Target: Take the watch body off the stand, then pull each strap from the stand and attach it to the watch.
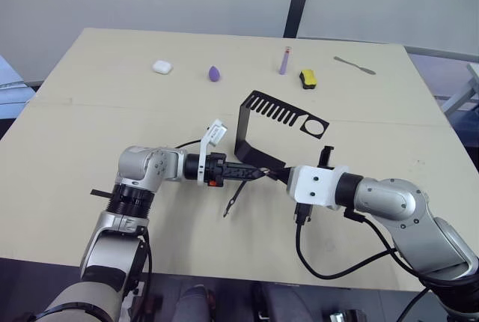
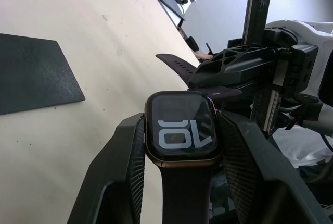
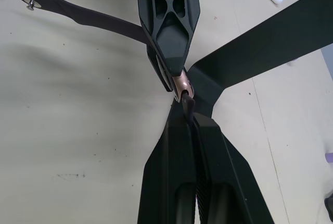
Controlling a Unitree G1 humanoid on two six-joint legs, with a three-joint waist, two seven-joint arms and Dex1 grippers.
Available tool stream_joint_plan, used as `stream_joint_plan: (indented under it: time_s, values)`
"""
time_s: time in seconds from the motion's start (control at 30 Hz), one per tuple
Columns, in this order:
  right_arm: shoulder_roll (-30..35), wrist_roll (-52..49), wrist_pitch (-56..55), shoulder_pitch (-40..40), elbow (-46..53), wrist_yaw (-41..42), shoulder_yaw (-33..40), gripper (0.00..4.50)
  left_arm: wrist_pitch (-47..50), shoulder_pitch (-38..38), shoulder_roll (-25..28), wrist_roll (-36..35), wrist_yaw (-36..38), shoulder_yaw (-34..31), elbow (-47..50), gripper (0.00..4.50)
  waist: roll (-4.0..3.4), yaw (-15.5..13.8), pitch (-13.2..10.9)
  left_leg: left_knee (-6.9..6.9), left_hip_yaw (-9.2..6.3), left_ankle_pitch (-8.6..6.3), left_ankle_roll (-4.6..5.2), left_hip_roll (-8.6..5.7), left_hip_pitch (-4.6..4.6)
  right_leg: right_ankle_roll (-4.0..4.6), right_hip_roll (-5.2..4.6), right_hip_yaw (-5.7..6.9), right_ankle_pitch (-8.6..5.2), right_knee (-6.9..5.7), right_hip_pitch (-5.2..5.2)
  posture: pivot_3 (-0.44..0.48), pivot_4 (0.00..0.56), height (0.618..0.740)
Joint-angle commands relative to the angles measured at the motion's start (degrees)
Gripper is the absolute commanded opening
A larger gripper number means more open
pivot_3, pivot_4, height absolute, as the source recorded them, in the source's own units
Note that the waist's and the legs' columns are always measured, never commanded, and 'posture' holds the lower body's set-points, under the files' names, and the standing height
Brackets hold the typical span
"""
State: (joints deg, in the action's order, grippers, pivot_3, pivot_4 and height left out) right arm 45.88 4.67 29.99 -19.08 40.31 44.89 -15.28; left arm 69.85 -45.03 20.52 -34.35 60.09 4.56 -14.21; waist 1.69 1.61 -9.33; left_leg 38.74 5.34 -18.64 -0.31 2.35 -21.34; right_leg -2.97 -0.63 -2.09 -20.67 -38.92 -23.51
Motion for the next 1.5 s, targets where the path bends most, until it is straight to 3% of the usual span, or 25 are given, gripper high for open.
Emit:
stream_joint_plan:
  time_s: [0.03,1.5]
  values:
    - [-0.4,0.7,-0.6,-1.0,1.3,0.0,0.5,0.0,0.4,-0.7,-1.2,-3.2,1.4,0.2,3.4,1.59,0.0,0.0,0.0,0.0,0.0,0.0,0.0,0.0,0.0,0.0,0.0,0.0,0.0,0.0,0.0,0.0,0.15,0.74]
    - [-1.5,2.2,0.4,-3.0,0.9,1.3,-0.2,0.0,-0.9,-0.7,-3.0,-2.0,-0.8,1.5,3.5,1.59,0.0,0.0,0.0,0.0,0.0,0.0,0.0,0.0,0.0,0.0,0.0,0.0,0.0,0.0,0.0,0.0,0.15,0.74]
